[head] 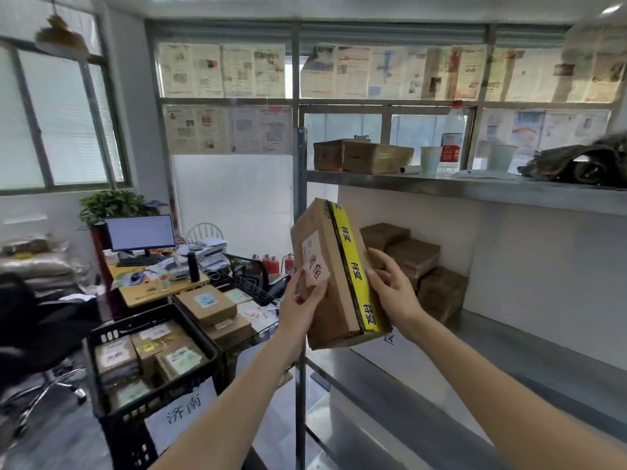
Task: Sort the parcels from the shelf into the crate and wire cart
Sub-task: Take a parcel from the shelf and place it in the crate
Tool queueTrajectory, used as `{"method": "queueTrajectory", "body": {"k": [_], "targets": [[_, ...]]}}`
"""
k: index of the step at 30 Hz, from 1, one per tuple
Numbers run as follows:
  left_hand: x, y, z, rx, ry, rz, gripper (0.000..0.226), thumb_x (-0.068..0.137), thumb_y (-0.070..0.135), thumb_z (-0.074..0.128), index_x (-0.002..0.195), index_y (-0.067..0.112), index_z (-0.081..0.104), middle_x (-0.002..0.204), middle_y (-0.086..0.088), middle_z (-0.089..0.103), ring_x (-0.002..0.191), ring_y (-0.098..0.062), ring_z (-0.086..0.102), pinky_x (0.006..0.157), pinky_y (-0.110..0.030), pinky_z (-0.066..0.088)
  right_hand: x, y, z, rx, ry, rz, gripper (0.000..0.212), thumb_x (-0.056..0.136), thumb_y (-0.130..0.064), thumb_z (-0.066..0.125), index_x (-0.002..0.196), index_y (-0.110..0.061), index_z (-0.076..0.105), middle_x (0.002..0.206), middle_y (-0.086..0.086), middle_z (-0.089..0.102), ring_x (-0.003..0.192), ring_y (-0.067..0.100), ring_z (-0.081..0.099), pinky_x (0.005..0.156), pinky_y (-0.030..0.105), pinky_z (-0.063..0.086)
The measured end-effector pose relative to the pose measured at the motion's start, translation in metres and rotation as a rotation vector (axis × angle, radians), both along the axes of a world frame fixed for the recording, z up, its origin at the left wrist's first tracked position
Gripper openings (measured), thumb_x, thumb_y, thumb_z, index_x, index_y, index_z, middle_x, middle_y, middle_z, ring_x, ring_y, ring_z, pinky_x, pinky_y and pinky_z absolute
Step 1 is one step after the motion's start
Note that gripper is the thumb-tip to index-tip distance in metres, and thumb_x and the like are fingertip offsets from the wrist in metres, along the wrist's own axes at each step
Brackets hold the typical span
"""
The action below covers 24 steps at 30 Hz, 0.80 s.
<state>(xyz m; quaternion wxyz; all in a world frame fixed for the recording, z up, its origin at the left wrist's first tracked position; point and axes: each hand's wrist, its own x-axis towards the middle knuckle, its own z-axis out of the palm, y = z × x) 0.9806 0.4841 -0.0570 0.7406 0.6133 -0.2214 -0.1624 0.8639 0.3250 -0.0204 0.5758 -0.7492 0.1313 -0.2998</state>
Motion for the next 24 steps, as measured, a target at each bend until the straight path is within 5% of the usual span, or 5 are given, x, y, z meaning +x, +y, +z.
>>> {"method": "queueTrajectory", "body": {"k": [4, 10, 13, 19, 24], "targets": [[0.046, 0.022, -0.007, 0.035, -0.055, 0.098, 0.066, 0.062, 0.059, 0.090, 0.115, 0.070, 0.051, 0.131, 0.007, 0.064, 0.119, -0.020, 0.062, 0.097, -0.052, 0.056, 0.053, 0.012, -0.001, -0.094, 0.050, 0.010, 0.036, 0.107, -0.029, 0.049, 0.139, -0.042, 0.054, 0.131, -0.004, 0.062, 0.119, 0.017, 0.061, 0.105, 0.051, 0.051], [0.117, 0.062, -0.013, 0.064, -0.105, 0.224, 0.082, 0.075, 0.031, 0.091, 0.142, 0.047, 0.047, 0.120, 0.016, 0.061, 0.115, -0.013, 0.059, 0.099, -0.047, 0.054, 0.133, 0.045, -0.005, -0.077, 0.207, 0.193, 0.071, 0.087, -0.062, 0.062, 0.151, -0.048, 0.036, 0.130, -0.009, 0.062, 0.114, 0.010, 0.063, 0.089, 0.034, 0.058], [0.155, 0.084, -0.018, 0.082, -0.113, 0.281, 0.088, 0.071, 0.034, 0.092, 0.144, 0.047, 0.044, 0.126, 0.011, 0.060, 0.119, -0.019, 0.060, 0.099, -0.052, 0.054, 0.171, 0.066, -0.004, -0.050, 0.199, 0.241, 0.052, 0.091, -0.049, 0.067, 0.137, -0.050, 0.043, 0.117, -0.018, 0.062, 0.097, -0.002, 0.065, 0.067, 0.016, 0.053], [0.220, 0.148, -0.031, 0.120, -0.136, 0.340, 0.080, 0.077, 0.029, 0.089, 0.144, 0.037, 0.047, 0.129, 0.006, 0.059, 0.115, -0.020, 0.062, 0.094, -0.049, 0.058, 0.255, 0.109, -0.022, 0.063, 0.207, 0.306, 0.087, 0.072, -0.052, 0.083, 0.149, -0.045, 0.043, 0.132, 0.006, 0.062, 0.111, 0.020, 0.067, 0.067, 0.028, 0.060], [0.269, 0.212, -0.048, 0.206, -0.103, 0.395, 0.073, 0.086, 0.031, 0.081, 0.148, 0.036, 0.044, 0.131, 0.001, 0.058, 0.115, -0.020, 0.060, 0.094, -0.046, 0.056, 0.320, 0.151, -0.042, 0.106, 0.260, 0.338, 0.064, 0.091, -0.038, 0.075, 0.148, -0.040, 0.046, 0.112, -0.002, 0.067, 0.096, 0.012, 0.068, 0.057, 0.024, 0.057]]}}
